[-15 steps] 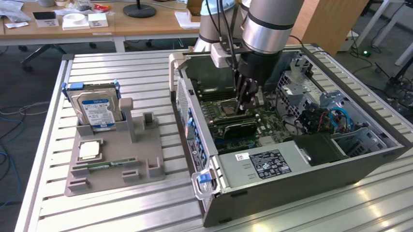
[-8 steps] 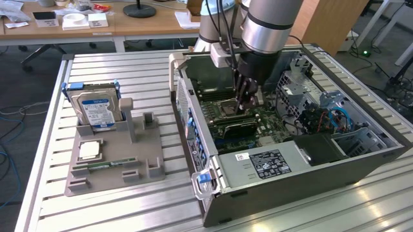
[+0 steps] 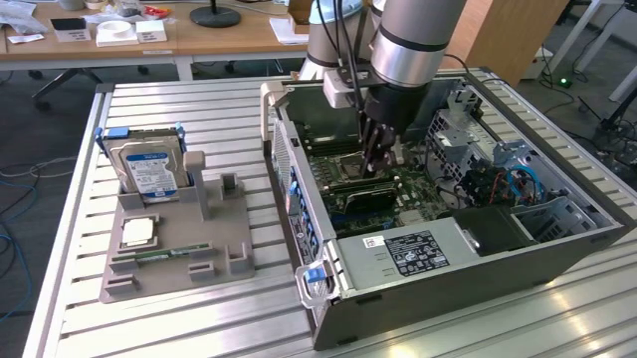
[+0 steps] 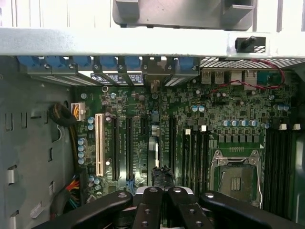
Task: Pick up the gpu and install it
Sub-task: 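Press down on the gpu until it lock into place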
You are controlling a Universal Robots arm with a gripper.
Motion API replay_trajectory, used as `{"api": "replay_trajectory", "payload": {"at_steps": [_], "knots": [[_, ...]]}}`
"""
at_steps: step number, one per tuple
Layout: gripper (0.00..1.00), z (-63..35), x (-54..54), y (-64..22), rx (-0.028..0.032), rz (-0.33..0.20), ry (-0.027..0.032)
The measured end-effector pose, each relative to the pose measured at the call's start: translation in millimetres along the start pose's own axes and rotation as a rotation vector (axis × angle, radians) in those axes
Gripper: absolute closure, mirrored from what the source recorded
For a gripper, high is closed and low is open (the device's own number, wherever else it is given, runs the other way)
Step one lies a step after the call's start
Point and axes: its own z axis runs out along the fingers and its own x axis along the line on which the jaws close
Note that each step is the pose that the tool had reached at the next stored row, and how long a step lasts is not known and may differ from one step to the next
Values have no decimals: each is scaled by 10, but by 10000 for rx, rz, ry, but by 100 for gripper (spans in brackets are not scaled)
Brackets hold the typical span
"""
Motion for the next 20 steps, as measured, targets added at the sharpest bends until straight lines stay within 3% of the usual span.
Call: {"api": "replay_trajectory", "payload": {"at_steps": [9,20], "knots": [[89,38,-4,-17,0,1,-1],[89,207,0,-21,0,0,1]]}}
